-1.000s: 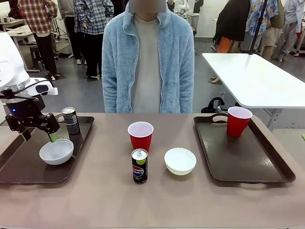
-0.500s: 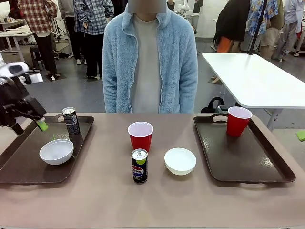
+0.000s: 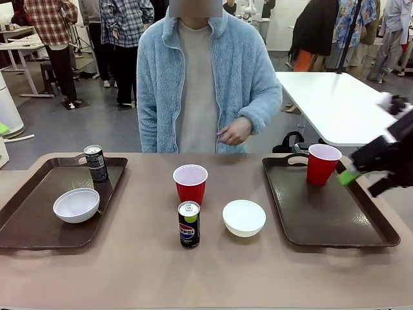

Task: Prepare tableware on both trays.
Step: Pick up a Picnic Bowl from the table and place it on a Handle tray.

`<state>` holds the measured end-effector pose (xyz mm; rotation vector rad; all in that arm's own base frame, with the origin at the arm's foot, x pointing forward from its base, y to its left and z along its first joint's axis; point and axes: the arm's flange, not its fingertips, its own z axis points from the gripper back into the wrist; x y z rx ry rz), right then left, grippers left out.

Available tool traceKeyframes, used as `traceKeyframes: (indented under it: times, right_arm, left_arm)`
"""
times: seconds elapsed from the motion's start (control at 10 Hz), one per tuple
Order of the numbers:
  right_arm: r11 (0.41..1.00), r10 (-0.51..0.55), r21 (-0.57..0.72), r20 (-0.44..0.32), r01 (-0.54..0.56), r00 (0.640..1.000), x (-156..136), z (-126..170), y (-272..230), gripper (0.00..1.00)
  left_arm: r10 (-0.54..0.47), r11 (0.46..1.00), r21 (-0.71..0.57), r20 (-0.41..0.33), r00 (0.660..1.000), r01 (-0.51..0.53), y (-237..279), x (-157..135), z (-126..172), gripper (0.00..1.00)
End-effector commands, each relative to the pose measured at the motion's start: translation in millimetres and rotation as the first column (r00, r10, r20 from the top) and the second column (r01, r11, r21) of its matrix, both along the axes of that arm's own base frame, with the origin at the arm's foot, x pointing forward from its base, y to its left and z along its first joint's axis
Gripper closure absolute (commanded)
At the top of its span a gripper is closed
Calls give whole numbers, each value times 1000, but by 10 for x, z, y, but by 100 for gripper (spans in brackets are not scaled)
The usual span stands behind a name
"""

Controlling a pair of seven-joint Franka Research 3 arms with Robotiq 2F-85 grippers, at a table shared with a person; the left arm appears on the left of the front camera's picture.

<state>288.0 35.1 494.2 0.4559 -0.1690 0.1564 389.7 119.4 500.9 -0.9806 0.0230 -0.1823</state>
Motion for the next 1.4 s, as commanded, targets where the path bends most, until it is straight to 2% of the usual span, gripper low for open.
traceKeyframes:
  times: [0.0,0.2,0.4,0.6,0.7,0.8,0.9,1.0,1.1,1.3]
  right_arm:
    - [995,-3,-95,10,4,1000,-168,-759,543,0]
    - [989,19,-146,17,-17,1000,-71,-987,846,0]
    - [986,31,-167,27,-26,999,47,-1200,971,0]
    - [981,43,-190,76,-28,996,109,-1368,1021,0]
    - [980,62,-197,104,-40,993,103,-1364,1009,0]
    - [979,71,-198,82,-54,994,50,-1318,945,0]
    - [968,135,-222,49,-121,990,-220,-1093,784,0]
    - [974,146,-186,68,-131,987,-408,-851,628,0]
    - [977,148,-162,48,-139,988,-524,-730,500,0]
    - [976,174,-138,14,-170,985,-645,-720,359,0]
  left_arm:
    - [56,982,-178,-13,998,-57,418,287,-202,0]
    - [176,949,-259,-33,984,-178,816,361,-367,0]
    - [226,944,-232,-59,972,-234,892,314,-460,0]
    - [256,944,-209,-18,967,-254,892,214,-395,0]
    - [225,944,-234,-56,973,-232,990,283,-548,0]
    - [225,944,-234,-56,973,-232,990,283,-548,0]
    - [225,944,-234,-56,973,-232,990,283,-548,0]
    - [225,944,-234,-56,973,-232,990,283,-548,0]
    - [225,944,-234,-56,973,-232,990,283,-548,0]
    - [225,944,-234,-56,973,-232,990,283,-548,0]
